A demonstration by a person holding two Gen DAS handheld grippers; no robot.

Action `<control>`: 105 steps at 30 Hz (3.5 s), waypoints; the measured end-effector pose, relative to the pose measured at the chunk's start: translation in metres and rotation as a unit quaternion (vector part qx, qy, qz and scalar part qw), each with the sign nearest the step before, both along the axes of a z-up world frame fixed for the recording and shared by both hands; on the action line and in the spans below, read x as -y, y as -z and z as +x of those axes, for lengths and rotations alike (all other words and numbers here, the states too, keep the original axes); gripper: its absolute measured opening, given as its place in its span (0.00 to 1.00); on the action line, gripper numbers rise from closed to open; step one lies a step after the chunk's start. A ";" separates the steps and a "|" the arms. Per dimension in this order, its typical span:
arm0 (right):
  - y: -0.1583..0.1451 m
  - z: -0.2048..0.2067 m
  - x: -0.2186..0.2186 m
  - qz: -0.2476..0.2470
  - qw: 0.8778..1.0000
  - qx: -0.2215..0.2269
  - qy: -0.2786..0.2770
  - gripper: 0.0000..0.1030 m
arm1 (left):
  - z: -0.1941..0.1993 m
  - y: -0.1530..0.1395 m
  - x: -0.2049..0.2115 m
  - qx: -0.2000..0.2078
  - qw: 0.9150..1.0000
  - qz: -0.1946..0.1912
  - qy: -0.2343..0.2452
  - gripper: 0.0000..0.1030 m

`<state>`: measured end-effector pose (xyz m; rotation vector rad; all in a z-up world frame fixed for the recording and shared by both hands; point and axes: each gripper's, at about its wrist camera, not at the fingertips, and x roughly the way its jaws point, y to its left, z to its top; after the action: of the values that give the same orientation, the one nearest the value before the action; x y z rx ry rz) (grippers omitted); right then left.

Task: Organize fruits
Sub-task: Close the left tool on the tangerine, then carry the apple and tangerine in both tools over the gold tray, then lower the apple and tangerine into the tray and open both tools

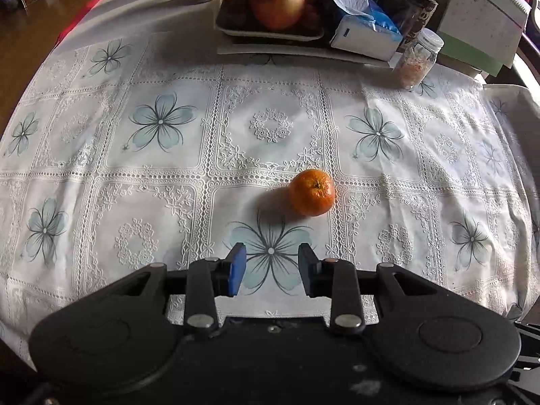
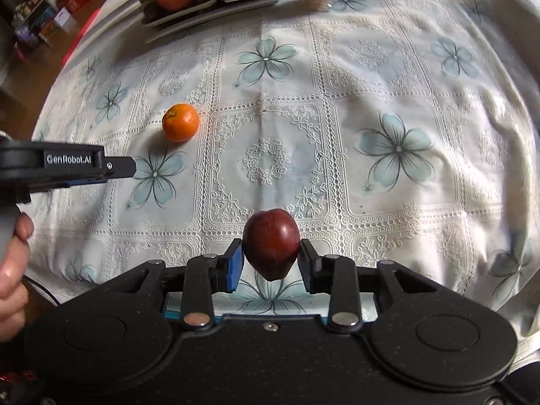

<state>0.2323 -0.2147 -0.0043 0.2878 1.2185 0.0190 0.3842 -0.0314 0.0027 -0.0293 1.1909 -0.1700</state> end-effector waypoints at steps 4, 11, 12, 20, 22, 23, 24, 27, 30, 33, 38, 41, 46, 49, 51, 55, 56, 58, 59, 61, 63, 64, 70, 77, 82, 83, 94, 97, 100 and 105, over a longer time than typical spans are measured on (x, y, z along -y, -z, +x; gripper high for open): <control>-0.003 -0.003 0.002 -0.031 0.999 0.010 0.008 0.43 | -0.002 0.006 0.008 0.008 1.000 0.003 0.012 0.33; -0.009 -0.006 0.006 -0.021 1.000 0.007 -0.007 0.43 | -0.012 0.018 0.023 0.012 0.999 0.008 0.047 0.34; -0.010 -0.006 0.007 -0.016 1.000 0.004 -0.007 0.43 | -0.013 0.019 0.024 0.013 0.999 0.008 0.052 0.34; -0.011 0.002 0.018 0.001 1.000 -0.016 0.016 0.43 | 0.008 0.014 0.021 0.014 1.000 0.006 0.024 0.36; -0.014 0.003 0.021 0.010 1.000 -0.017 0.020 0.43 | 0.021 0.015 0.023 0.005 1.000 -0.006 0.009 0.36; -0.015 0.003 0.023 0.014 0.999 -0.017 0.022 0.43 | 0.026 0.016 0.025 0.000 1.000 -0.011 0.005 0.36; -0.016 0.003 0.025 0.017 0.999 -0.017 0.025 0.43 | 0.031 0.017 0.028 -0.003 1.000 -0.015 0.003 0.36; -0.019 0.004 0.030 0.020 0.999 -0.016 0.033 0.43 | 0.039 0.019 0.040 -0.001 1.000 -0.010 0.001 0.36; -0.022 0.005 0.035 0.027 0.999 -0.016 0.041 0.43 | 0.046 0.024 0.052 0.010 1.000 0.012 0.003 0.37; -0.025 0.005 0.038 0.032 0.998 -0.012 0.045 0.43 | 0.053 0.033 0.059 0.016 0.999 0.034 0.000 0.40; -0.027 0.006 0.040 0.026 0.998 -0.009 0.050 0.43 | 0.062 0.049 0.064 0.004 0.999 0.047 -0.004 0.40; -0.026 0.007 0.042 0.025 0.998 -0.010 0.052 0.43 | 0.061 0.049 0.066 0.010 0.999 0.049 -0.008 0.39; -0.025 0.008 0.043 0.021 0.998 -0.011 0.054 0.43 | 0.049 0.038 0.059 -0.004 0.999 0.031 -0.025 0.39; -0.023 0.008 0.044 0.019 0.998 -0.014 0.056 0.43 | 0.028 0.022 0.054 -0.004 1.000 0.022 -0.022 0.39; -0.022 0.009 0.044 0.015 0.998 -0.016 0.058 0.43 | 0.009 0.010 0.052 0.001 1.000 0.019 -0.015 0.39; -0.018 0.009 0.045 0.002 0.998 -0.017 0.062 0.43 | -0.039 -0.009 0.044 0.010 1.000 0.007 0.001 0.39; -0.017 0.009 0.045 -0.001 0.998 -0.018 0.064 0.43 | -0.054 -0.012 0.039 0.011 1.000 0.002 0.004 0.39; -0.014 0.010 0.046 -0.004 0.998 -0.020 0.065 0.43 | -0.081 -0.015 0.031 0.008 1.000 -0.005 0.006 0.39; -0.013 0.010 0.045 -0.005 0.998 -0.020 0.065 0.43 | -0.095 -0.016 0.027 0.006 1.000 -0.008 0.006 0.39; -0.013 0.009 0.044 -0.010 0.998 -0.017 0.063 0.43 | -0.121 -0.016 0.017 0.004 1.000 -0.012 0.000 0.39; -0.012 0.007 0.042 -0.016 0.998 -0.009 0.057 0.43 | -0.145 -0.015 0.008 0.005 1.000 -0.014 -0.007 0.39; -0.012 0.006 0.041 -0.019 0.998 -0.005 0.054 0.43 | -0.156 -0.014 0.002 0.005 1.000 -0.015 -0.012 0.39; -0.017 -0.015 0.028 -0.039 0.998 0.037 0.029 0.43 | -0.211 -0.006 -0.027 -0.006 0.999 -0.036 -0.034 0.39; -0.038 -0.080 0.013 -0.016 0.993 0.121 -0.008 0.43 | -0.251 -0.009 -0.042 0.032 0.999 -0.034 -0.028 0.39; -0.043 -0.136 0.008 0.010 0.987 0.157 -0.014 0.43 | -0.274 -0.006 -0.048 0.040 0.997 -0.053 -0.030 0.39; -0.043 -0.145 0.007 0.017 0.987 0.158 -0.012 0.43 | -0.277 -0.005 -0.048 0.041 0.997 -0.051 -0.031 0.39; -0.032 -0.216 -0.021 0.009 0.984 0.177 -0.007 0.43 | -0.302 -0.003 -0.047 0.071 0.996 -0.031 -0.040 0.39; -0.026 -0.232 -0.034 -0.007 0.984 0.177 -0.020 0.43 | -0.300 -0.003 -0.047 0.069 0.996 -0.036 -0.043 0.39; -0.022 -0.246 -0.047 -0.024 0.982 0.181 -0.038 0.43 | -0.295 0.000 -0.051 0.058 0.996 -0.043 -0.061 0.39; -0.021 -0.259 -0.061 -0.033 0.978 0.195 -0.064 0.43 | -0.292 0.002 -0.060 0.044 0.993 -0.062 -0.086 0.39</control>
<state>-0.0265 -0.1536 0.0172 0.1377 0.8438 0.1399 0.0919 0.0285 0.0003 -0.2303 1.0821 -0.0913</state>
